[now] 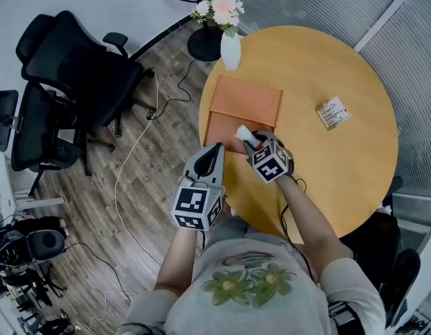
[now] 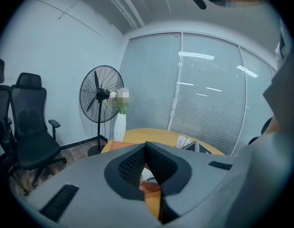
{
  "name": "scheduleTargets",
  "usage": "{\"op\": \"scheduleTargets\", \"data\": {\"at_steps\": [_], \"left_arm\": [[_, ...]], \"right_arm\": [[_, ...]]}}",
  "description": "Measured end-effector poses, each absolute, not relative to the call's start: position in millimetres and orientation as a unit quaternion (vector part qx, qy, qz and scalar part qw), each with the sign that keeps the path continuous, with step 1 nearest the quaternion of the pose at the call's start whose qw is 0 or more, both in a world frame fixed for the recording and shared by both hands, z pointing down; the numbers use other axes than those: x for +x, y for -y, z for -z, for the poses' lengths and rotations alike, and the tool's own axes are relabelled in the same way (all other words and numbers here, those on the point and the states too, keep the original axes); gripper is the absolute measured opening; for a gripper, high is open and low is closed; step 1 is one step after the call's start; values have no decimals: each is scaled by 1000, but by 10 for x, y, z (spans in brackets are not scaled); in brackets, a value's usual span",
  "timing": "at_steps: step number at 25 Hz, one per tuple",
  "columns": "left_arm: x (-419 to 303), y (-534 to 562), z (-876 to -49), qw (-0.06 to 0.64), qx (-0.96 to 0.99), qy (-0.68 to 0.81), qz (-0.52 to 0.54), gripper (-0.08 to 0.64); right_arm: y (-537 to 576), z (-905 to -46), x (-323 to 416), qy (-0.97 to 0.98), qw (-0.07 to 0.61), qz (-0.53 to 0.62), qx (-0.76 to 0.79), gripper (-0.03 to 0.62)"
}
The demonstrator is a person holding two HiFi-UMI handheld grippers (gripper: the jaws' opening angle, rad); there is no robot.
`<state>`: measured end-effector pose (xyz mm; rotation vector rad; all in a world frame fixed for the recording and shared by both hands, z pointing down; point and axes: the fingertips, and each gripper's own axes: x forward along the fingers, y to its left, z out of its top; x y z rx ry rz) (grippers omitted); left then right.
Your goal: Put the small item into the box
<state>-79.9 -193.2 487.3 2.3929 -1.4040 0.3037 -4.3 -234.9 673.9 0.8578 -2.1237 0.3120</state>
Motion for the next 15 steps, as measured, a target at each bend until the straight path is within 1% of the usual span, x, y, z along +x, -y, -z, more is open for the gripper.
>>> {"op": "scheduleTargets", "data": {"at_steps": [15], "left_arm": [[-825, 1939, -4902, 179, 845, 492, -109, 2]], "right_arm": [[2318, -6965, -62, 820, 470, -123, 303, 140]]}}
